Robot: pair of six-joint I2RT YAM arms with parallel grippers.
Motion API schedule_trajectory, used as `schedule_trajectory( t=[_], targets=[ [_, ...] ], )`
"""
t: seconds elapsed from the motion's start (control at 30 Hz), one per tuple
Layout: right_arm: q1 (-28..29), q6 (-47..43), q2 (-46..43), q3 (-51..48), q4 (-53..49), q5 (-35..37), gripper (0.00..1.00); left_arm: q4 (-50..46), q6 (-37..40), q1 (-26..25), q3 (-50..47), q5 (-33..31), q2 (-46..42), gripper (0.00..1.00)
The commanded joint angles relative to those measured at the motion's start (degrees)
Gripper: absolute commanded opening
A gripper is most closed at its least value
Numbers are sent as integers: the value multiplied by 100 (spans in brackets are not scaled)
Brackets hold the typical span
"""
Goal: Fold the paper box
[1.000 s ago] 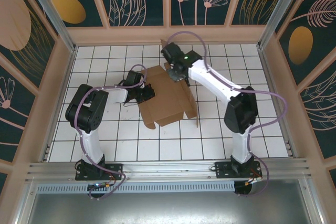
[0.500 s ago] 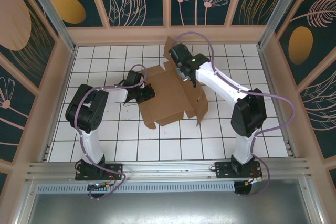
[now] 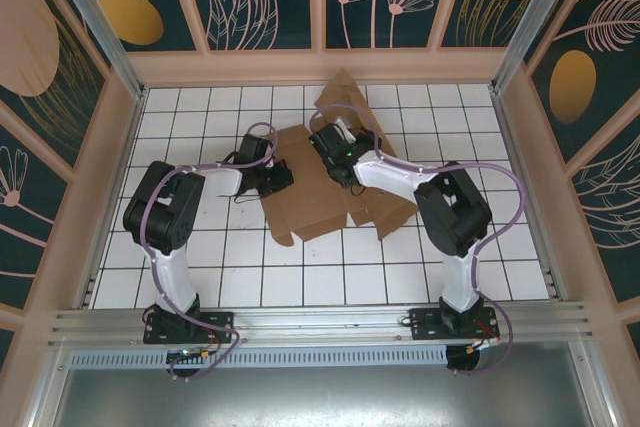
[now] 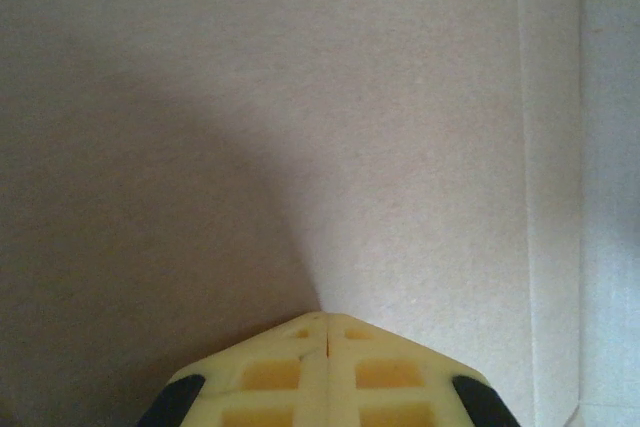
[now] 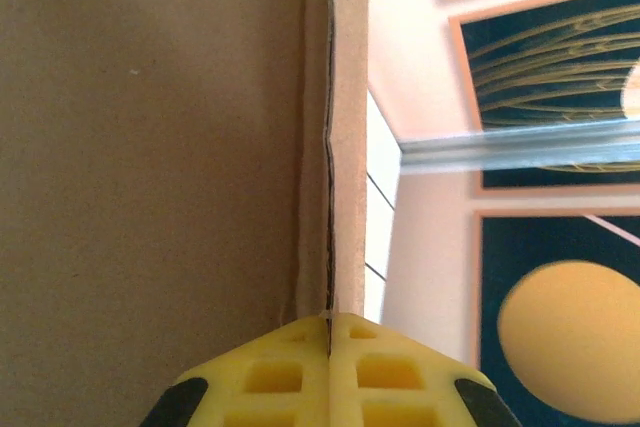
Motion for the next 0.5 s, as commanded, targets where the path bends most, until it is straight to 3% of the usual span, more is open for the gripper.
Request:
schedule_trajectory(
  t=[0.0, 0.3, 0.47],
  targets=[
    [61, -591, -309, -485, 1225, -1759, 3, -88, -418, -22, -287, 169, -441, 0],
    [-260, -741, -478, -661, 2135, -2441, 0, 48, -743, -35, -780, 518, -1077, 0],
    [-263, -1285, -533, -710, 2582, -2499, 1, 103, -574, -24, -723, 489, -1412, 9]
  ],
)
